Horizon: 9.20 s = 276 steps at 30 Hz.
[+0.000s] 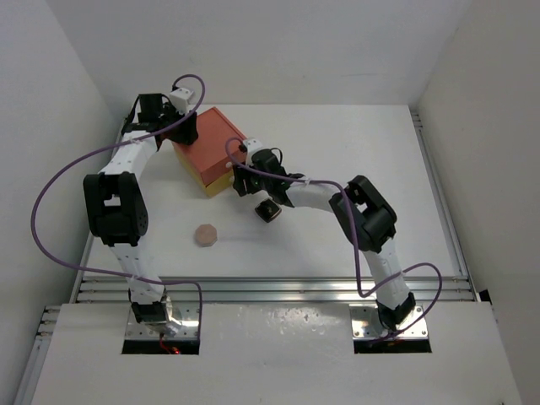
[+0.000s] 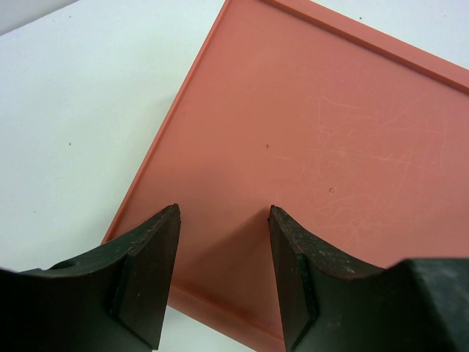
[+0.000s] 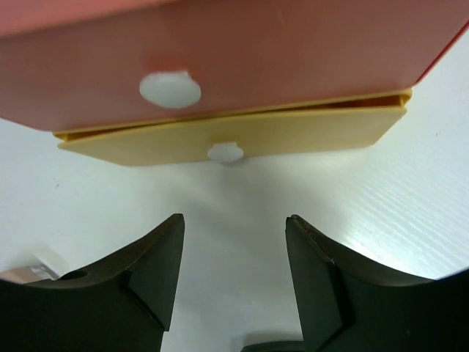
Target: Organize the makeup
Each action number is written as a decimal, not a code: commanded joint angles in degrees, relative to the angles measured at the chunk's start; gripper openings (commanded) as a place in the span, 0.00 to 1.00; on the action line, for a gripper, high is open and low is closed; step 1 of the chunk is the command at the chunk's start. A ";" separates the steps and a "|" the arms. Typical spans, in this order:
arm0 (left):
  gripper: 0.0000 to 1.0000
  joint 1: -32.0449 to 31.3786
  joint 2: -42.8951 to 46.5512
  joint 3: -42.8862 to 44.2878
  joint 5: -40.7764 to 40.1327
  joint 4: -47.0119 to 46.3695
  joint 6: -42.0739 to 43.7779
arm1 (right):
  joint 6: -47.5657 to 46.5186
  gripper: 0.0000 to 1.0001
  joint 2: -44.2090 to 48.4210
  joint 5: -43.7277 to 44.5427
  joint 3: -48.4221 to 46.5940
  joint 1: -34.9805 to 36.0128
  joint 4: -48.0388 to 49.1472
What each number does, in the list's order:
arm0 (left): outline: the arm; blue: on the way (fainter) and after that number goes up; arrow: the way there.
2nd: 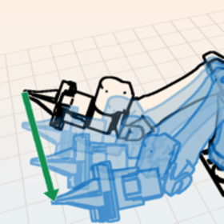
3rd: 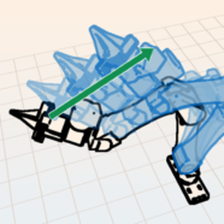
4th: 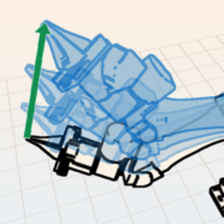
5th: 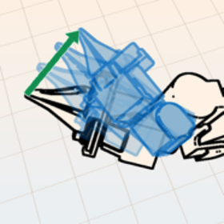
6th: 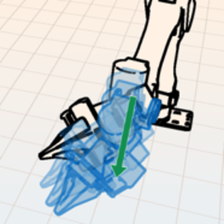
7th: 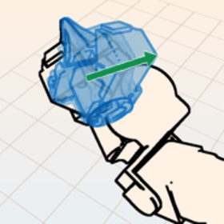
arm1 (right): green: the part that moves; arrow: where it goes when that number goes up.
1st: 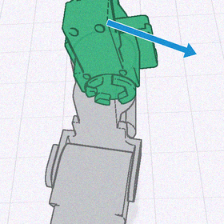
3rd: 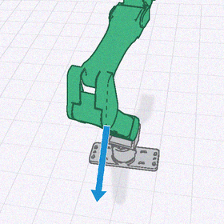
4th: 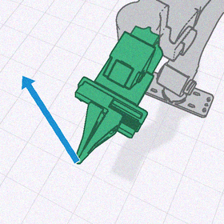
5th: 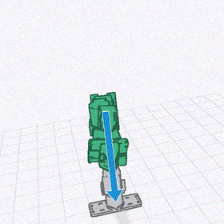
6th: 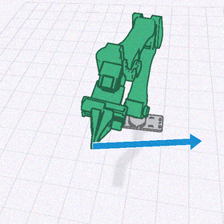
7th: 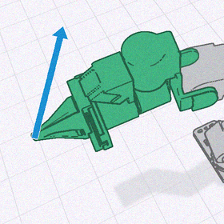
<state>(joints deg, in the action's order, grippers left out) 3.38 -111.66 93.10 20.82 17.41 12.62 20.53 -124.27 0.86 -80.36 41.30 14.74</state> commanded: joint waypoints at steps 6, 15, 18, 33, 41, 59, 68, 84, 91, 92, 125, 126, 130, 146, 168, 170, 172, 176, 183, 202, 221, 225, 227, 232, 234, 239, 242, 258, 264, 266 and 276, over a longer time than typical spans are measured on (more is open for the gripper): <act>0.57 0.58 -4.80 -3.36 -0.69 12.21 -0.58 | -0.14 0.60 -3.70 -2.35 -4.80 -0.78 6.26; 0.57 0.58 -4.80 -3.36 -0.69 12.21 -0.58 | 1.35 0.60 -8.53 -3.94 -9.64 -0.69 8.64; 0.57 0.58 -4.80 -3.36 -0.69 12.21 -0.58 | 1.00 0.58 -8.97 -3.59 -10.17 -0.69 8.99; 0.57 0.58 -5.33 -3.36 -0.69 12.21 -0.58 | 0.65 0.49 -10.03 -3.24 -10.43 -0.52 12.15; 0.57 1.11 -5.33 -3.36 -0.69 12.21 -0.58 | -0.23 0.33 -10.82 -3.32 -10.52 -0.60 13.55; 0.57 1.11 -5.33 -3.36 -0.16 12.21 -0.58 | -3.05 0.00 -1.79 -8.24 3.60 -0.61 16.01; 0.57 1.11 -5.33 -2.84 -0.16 12.21 -0.58 | -5.42 0.00 8.25 -13.69 15.82 -0.25 16.11; 0.57 1.11 -5.85 -2.31 -0.69 12.21 -0.58 | -6.65 0.46 16.07 -19.23 20.94 -0.34 10.75; 0.60 1.11 -5.85 -2.31 -0.69 12.21 -0.58 | -3.40 0.78 22.13 -18.44 19.11 -3.68 3.56; 0.60 1.11 -5.85 -2.31 -0.69 12.21 -0.58 | -3.40 0.78 23.01 -17.31 16.23 -4.29 -5.60; 0.60 1.11 -5.33 -2.31 -1.22 12.21 -0.58 | -2.42 0.69 -2.73 4.85 -10.87 -16.60 -35.93; 0.60 1.11 -5.33 -2.31 -1.22 12.21 -0.58 | -3.39 0.64 -3.17 4.68 -11.05 -16.60 -35.66; 0.60 1.11 -5.33 -2.31 -1.22 12.21 -0.58 | -5.06 0.33 -3.00 4.32 -11.49 -16.43 -35.31; 0.60 1.11 -5.85 -2.84 -1.22 12.21 -0.58 | -14.03 0.21 10.74 -11.27 -9.11 -6.59 -23.09; 0.60 1.11 -5.85 -2.84 -1.22 12.21 -1.11 | -11.39 0.75 -5.64 -13.43 -22.65 -4.21 -26.70; 0.60 1.11 -5.85 -2.84 -1.22 12.21 -1.11 | -11.31 0.78 -5.20 -13.43 -22.39 -4.47 -26.52; 0.60 1.11 -5.85 -2.84 -1.22 12.21 -1.11 | -10.96 0.80 -3.97 -13.52 -22.12 -4.30 -25.12; 0.60 1.11 -5.85 -2.31 -1.75 12.21 -1.11 | -9.37 0.80 -0.81 -14.13 -21.60 -4.56 -23.19; 0.61 1.11 -4.18 5.33 1.32 16.25 2.49 | -8.06 0.86 10.35 -13.78 -10.18 -4.56 -17.47; 1.00 -0.29 27.18 9.22 17.30 39.67 49.62 | -14.38 0.95 28.02 -10.27 11.44 -5.35 -19.31; 1.00 -18.32 30.63 -41.23 1.86 21.72 47.95 | -11.66 0.95 38.57 -7.63 26.65 -6.23 -18.61; 1.00 -18.93 27.64 -42.91 -1.48 16.52 44.59 | -11.66 0.95 39.45 -7.45 27.45 -6.32 -19.22; 1.00 -18.32 26.41 -42.91 -1.48 16.52 44.59 | -12.01 0.95 39.89 -7.19 27.27 -6.49 -19.75; 1.00 -17.18 25.18 -44.84 -0.69 18.19 48.63 | -12.71 0.95 39.19 -6.84 26.13 -6.32 -20.54; 1.00 -17.18 23.86 -44.85 -0.69 19.32 48.64 | -12.80 0.95 38.75 -6.84 25.34 -6.23 -21.16; 0.87 -16.56 21.83 -45.37 1.23 21.78 50.66 | -13.24 0.95 37.35 -6.84 23.76 -6.23 -22.13; 0.65 -16.56 21.83 -45.38 1.24 21.79 50.66 | -13.68 0.95 37.17 -6.84 23.23 -6.23 -22.13; 0.39 -15.23 25.70 -21.92 16.44 36.14 43.26 | -12.71 0.95 35.94 -6.84 22.79 -6.49 -21.86; 0.40 -19.64 22.19 -20.68 6.71 15.31 24.32 | -12.54 0.95 36.29 -6.40 23.75 -6.32 -21.33; 0.40 -21.04 20.70 -20.68 2.40 12.49 22.89 | -12.36 0.95 36.46 -6.14 24.19 -6.41 -21.33; 0.40 -21.57 9.71 -14.35 -5.35 10.98 22.09 | -12.62 0.95 37.70 -4.56 26.30 -6.32 -21.25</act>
<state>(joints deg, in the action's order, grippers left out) -18.04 -102.28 75.42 17.39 30.70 36.36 7.57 -88.79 -4.69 -54.52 35.00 -8.10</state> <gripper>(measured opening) 0.688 0.943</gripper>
